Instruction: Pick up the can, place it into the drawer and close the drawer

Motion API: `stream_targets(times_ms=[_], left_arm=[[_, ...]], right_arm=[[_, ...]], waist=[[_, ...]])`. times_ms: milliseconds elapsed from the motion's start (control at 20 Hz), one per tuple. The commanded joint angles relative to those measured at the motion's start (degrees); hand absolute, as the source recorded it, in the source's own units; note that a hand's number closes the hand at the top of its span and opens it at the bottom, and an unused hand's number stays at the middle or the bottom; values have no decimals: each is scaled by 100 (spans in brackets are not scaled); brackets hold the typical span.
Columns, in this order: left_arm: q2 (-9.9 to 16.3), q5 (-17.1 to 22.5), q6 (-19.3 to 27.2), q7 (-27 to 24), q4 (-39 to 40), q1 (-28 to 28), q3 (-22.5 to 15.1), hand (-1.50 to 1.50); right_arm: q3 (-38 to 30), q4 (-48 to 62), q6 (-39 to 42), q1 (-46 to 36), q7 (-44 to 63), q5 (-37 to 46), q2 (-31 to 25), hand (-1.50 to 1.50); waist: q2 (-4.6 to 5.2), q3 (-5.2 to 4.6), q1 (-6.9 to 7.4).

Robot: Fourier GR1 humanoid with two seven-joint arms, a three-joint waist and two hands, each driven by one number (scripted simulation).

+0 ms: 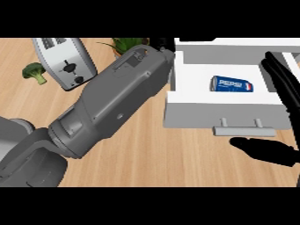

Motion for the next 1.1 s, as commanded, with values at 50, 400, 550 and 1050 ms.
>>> stream_targets(times_ms=[50,400,550,1050], left_arm=[[129,-153,95,189,-309,156,1,-150],[533,-381,308,645,-800,291,-135,-150],[906,-477,219,798,-1144,462,-92,-150],[1585,-760,328,1350,-2143,1061,-134,-150]], right_arm=[[537,1391,-537,-733,-249,978,-55,-150],[900,3058,-1042,-1503,-385,2019,-264,-150],[726,3859,-1463,-1971,-373,2198,-194,-150],[357,6697,-3228,-2757,-822,2755,-164,-150]], waist=[[-19,1,84],[-46,0,157],[-38,1,123],[-11,7,185]])
